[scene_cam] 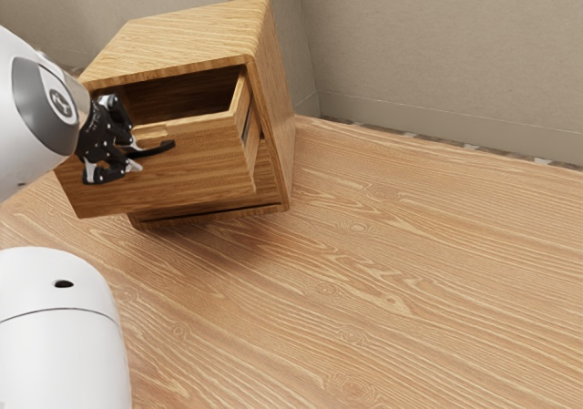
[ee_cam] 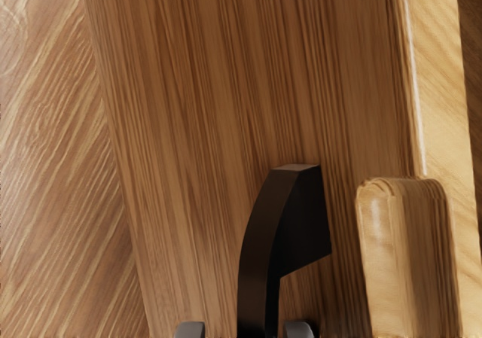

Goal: Pull the drawer handle with one arm to open the drawer

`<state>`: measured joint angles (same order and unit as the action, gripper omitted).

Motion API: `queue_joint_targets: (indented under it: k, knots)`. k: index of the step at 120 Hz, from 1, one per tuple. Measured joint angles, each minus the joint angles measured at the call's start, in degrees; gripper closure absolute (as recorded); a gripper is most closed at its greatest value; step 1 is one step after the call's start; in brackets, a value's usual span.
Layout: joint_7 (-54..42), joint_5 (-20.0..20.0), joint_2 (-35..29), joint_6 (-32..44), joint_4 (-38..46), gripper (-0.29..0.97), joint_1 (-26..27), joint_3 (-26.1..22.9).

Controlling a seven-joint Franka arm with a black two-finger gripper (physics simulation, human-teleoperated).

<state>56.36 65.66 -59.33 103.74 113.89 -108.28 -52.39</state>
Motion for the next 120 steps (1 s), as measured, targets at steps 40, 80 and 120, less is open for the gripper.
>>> queue_joint_targets:
  k: [40, 80, 120]
  knots:
    - [0.2, -0.5, -0.6, 0.0, 1.0, 0.65, 1.9, 1.1]
    - [1.4, -2.6, -1.6, 0.1, 2.8, 0.65, 5.0, 3.0]
    - [2.8, -6.2, -2.0, 0.1, 2.7, 0.64, 10.5, 8.6]
